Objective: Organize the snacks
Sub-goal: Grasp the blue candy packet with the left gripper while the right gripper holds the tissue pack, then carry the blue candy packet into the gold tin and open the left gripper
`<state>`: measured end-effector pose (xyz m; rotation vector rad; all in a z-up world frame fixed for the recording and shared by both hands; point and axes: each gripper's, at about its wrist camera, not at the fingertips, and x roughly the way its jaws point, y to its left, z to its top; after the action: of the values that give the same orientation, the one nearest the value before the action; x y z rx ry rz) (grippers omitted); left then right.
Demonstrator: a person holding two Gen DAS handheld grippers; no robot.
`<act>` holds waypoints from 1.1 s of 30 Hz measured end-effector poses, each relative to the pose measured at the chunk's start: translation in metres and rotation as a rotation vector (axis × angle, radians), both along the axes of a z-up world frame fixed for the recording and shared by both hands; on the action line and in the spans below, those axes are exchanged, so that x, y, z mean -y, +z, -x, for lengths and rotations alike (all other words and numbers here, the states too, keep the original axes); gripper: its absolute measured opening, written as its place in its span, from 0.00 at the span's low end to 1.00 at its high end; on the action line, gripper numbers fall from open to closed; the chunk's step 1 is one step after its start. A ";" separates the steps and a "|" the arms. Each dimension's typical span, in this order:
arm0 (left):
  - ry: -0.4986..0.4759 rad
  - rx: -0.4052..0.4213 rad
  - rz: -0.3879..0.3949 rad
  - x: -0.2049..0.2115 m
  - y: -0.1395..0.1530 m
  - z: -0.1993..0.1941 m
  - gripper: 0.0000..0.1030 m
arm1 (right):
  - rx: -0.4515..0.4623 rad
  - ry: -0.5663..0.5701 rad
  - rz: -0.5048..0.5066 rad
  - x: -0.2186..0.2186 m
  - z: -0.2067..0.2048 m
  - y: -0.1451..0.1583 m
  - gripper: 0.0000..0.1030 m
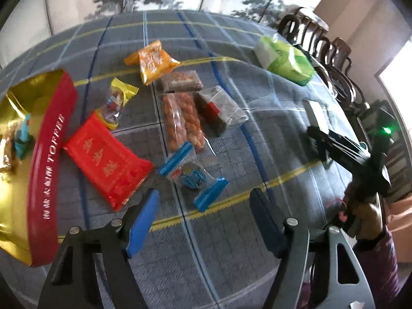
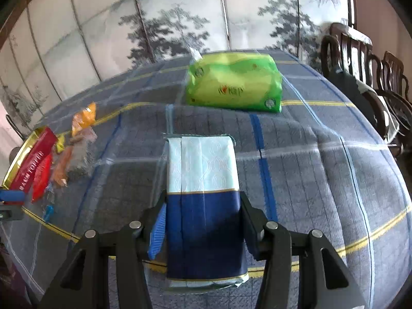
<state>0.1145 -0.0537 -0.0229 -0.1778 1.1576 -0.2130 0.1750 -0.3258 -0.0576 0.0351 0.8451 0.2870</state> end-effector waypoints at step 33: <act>0.044 0.085 -0.186 0.004 0.010 0.037 0.22 | -0.012 -0.032 -0.003 0.001 -0.006 -0.004 0.50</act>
<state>0.0773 -0.0579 -0.0134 -0.0301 1.0808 -0.0728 0.1805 -0.3270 -0.0613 0.0535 0.8550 0.2580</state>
